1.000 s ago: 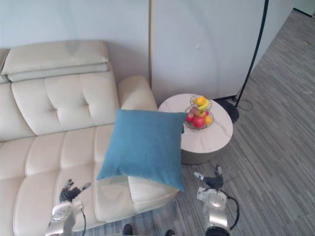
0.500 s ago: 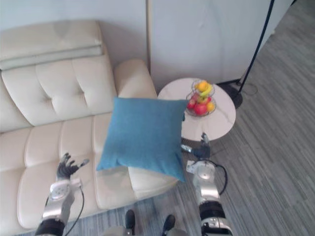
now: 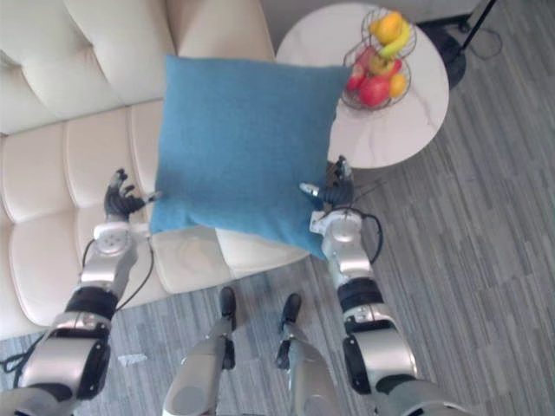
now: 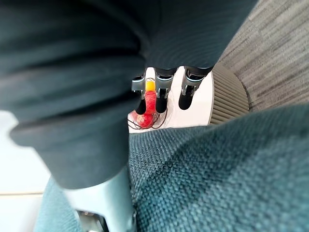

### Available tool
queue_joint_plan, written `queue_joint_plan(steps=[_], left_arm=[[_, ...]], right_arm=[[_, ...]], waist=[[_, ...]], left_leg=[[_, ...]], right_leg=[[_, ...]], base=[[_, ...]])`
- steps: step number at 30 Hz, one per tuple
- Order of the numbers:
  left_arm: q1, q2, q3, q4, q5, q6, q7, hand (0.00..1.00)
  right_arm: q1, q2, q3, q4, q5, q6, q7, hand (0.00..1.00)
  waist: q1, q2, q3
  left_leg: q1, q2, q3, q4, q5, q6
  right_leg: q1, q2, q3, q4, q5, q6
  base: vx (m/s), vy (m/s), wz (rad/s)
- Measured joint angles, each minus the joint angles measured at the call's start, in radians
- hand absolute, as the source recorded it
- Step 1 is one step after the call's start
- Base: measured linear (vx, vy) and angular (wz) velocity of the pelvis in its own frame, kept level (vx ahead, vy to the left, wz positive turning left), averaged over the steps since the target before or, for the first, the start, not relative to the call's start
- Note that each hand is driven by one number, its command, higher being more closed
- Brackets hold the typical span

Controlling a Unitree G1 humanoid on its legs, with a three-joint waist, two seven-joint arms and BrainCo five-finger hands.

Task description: Pick up cushions and gather them together orderly.

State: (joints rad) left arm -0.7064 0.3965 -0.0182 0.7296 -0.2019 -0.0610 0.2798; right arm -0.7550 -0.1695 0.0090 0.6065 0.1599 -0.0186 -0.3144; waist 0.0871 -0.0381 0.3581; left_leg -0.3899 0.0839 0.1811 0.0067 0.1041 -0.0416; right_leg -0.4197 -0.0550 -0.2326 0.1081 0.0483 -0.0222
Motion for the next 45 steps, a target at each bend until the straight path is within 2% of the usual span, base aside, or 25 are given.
queue_joint_plan(steps=[1,2,5,11,18,24,27,29,34,39,45], left_arm=[[-0.036,-0.005,-0.007,0.000,-0.016,-0.001,0.001,1.00],[-0.070,-0.013,-0.011,0.000,-0.027,-0.001,0.002,1.00],[-0.124,-0.022,-0.020,0.000,-0.062,-0.002,0.012,1.00],[-0.177,-0.016,-0.032,-0.014,-0.107,-0.021,0.024,1.00],[-0.160,-0.028,-0.081,-0.094,-0.124,-0.020,0.030,1.00],[0.065,-0.082,-0.099,-0.333,-0.125,-0.021,0.048,1.00],[0.230,-0.136,-0.098,-0.446,-0.122,-0.021,0.049,1.00],[0.327,-0.163,-0.099,-0.524,-0.112,-0.021,0.049,1.00],[0.595,-0.228,-0.098,-0.674,-0.112,-0.021,0.041,1.00],[0.776,-0.292,-0.091,-0.802,-0.113,-0.027,0.013,1.00],[0.959,-0.312,-0.078,-0.906,-0.124,-0.047,-0.025,1.00]], right_arm=[[-0.026,0.002,0.010,-0.005,0.006,0.000,-0.007,0.00],[-0.045,0.002,0.018,-0.006,0.017,0.000,-0.011,1.00],[-0.068,0.005,0.035,-0.025,0.020,0.000,-0.021,1.00],[-0.070,-0.009,0.034,-0.092,0.044,-0.023,-0.033,1.00],[-0.049,-0.009,0.050,-0.112,0.067,-0.026,-0.033,1.00],[0.144,0.000,0.083,-0.188,0.077,-0.028,-0.032,1.00],[0.285,0.020,0.084,-0.273,0.071,-0.028,-0.022,1.00],[0.370,0.024,0.083,-0.338,0.048,-0.028,-0.007,1.00],[0.590,0.057,0.083,-0.482,-0.008,-0.028,0.051,1.00],[0.726,0.069,0.083,-0.575,-0.019,-0.038,0.094,1.00],[0.876,0.100,0.116,-0.673,-0.044,-0.054,0.123,1.00]], waist=[[0.000,0.001,0.002],[0.000,0.001,0.008],[0.000,0.003,0.042],[0.001,0.003,0.042],[0.001,0.003,0.042],[-0.004,0.006,0.039],[-0.027,0.008,0.035],[-0.029,0.009,0.031],[-0.032,0.032,-0.059],[-0.036,0.059,-0.142],[-0.035,0.063,-0.215]], left_leg=[[-0.030,0.002,0.000,0.001,0.006,-0.003],[-0.052,0.005,0.000,0.001,0.013,-0.004],[-0.064,0.010,-0.002,-0.005,0.024,-0.008],[-0.093,0.010,-0.001,-0.045,0.053,-0.013],[-0.033,0.007,-0.001,-0.052,0.053,-0.013],[0.074,-0.003,-0.003,-0.100,0.053,-0.014],[0.137,-0.010,-0.025,-0.108,0.049,-0.016],[0.172,-0.015,-0.029,-0.108,0.040,-0.021],[0.237,-0.009,-0.036,-0.109,0.013,-0.025],[0.285,-0.005,-0.043,-0.109,0.004,-0.030],[0.342,0.003,-0.025,-0.110,-0.022,-0.035]], right_leg=[[-0.036,0.000,0.002,0.013,0.000,0.000],[-0.059,0.001,0.002,0.020,0.000,-0.001],[-0.075,0.005,-0.002,0.026,0.001,-0.002],[-0.119,0.006,-0.010,0.026,0.003,-0.006],[-0.055,0.004,-0.005,0.012,0.003,-0.006],[0.047,0.007,-0.003,-0.027,0.002,-0.003],[0.136,0.008,-0.013,-0.070,0.004,0.000],[0.182,0.013,-0.014,-0.091,0.004,0.002],[0.273,0.026,-0.019,-0.142,0.004,0.004],[0.331,0.031,-0.026,-0.161,0.000,0.008],[0.389,0.041,-0.007,-0.185,-0.005,0.014]], base=[[-0.05,-0.011,-0.04],[-0.05,-0.013,-0.02],[0.00,-0.003,0.01],[0.03,0.003,0.04],[0.06,0.006,0.02],[0.05,0.011,0.00],[0.08,0.014,0.17],[0.09,0.017,0.08],[0.09,0.013,0.02],[0.06,0.010,0.04],[0.02,0.021,-0.09]])
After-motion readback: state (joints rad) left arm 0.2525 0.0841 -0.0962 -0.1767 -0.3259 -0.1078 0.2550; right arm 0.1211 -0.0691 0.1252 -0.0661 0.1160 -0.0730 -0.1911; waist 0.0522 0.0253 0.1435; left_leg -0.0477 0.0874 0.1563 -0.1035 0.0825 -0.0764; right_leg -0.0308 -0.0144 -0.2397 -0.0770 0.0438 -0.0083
